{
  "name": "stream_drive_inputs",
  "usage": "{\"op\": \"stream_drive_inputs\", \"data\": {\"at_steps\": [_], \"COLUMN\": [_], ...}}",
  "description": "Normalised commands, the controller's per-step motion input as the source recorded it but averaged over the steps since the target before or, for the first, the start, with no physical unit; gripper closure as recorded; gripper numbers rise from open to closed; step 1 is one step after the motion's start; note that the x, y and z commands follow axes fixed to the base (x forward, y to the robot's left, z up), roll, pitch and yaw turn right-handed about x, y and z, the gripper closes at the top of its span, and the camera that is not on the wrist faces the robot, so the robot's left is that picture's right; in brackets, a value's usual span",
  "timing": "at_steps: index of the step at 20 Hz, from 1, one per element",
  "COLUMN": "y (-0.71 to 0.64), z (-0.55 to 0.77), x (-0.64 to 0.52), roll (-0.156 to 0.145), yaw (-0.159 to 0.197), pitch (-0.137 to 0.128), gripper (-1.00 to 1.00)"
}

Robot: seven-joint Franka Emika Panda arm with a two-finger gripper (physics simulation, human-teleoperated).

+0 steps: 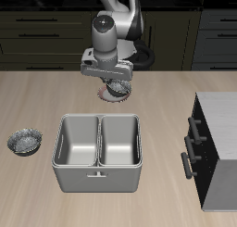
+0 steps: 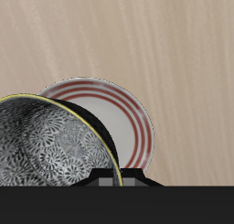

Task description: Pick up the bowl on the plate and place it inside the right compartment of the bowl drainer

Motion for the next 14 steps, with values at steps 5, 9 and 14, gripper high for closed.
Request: {"op": "stream_drive_inputs", "data": {"at_steps": [5,9,14], "y": [0.00,-0.05,-0.09], "z": [0.33,0.32,0.54], "x": [-0.01,0.07,0.02], "roll": [-0.005,-0.018,-0.024], "yaw": [0.033,0.032,0.022], "pitch": [-0.065,-0.056,-0.090], "gripper": [1.00,1.00,1.00]}}
